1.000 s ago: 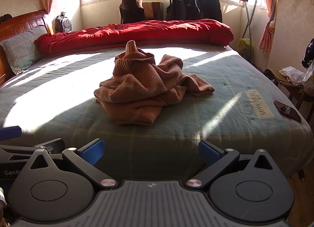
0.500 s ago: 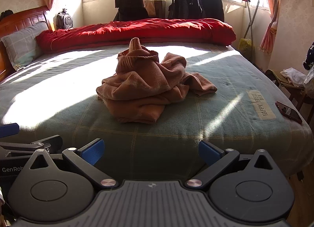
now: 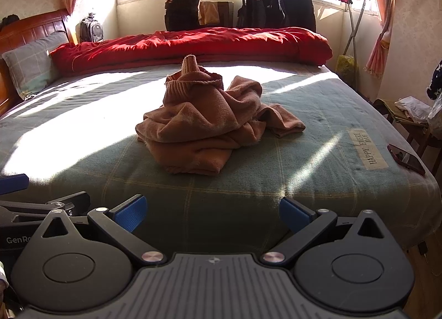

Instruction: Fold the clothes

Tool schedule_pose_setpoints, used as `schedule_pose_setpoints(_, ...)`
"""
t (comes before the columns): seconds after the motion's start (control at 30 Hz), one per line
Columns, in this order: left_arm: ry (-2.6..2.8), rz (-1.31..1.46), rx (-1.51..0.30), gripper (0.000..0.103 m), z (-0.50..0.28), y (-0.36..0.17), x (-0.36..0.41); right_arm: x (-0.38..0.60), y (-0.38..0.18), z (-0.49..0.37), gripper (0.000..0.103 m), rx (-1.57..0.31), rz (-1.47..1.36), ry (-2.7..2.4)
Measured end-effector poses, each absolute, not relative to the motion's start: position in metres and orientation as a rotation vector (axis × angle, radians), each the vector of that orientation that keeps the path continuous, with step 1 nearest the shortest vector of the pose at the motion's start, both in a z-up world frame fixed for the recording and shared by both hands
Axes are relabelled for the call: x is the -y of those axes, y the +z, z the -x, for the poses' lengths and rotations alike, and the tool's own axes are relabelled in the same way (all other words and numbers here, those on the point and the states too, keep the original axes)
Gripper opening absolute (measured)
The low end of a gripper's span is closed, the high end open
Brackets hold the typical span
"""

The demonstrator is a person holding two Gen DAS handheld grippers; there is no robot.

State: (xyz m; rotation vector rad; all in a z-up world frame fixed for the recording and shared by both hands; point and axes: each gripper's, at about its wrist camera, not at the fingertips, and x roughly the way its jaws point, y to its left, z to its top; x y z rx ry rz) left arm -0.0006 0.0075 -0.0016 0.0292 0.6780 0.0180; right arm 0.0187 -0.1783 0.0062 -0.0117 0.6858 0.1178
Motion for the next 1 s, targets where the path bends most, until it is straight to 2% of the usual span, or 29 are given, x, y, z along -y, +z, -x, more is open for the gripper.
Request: schedule_pose_setpoints(1.0,-0.052,0.043,-0.737,0.103,-0.034,-0.013,-0.017,0.178,0.005,-0.049,0.103,-0.685,0.048,0.150)
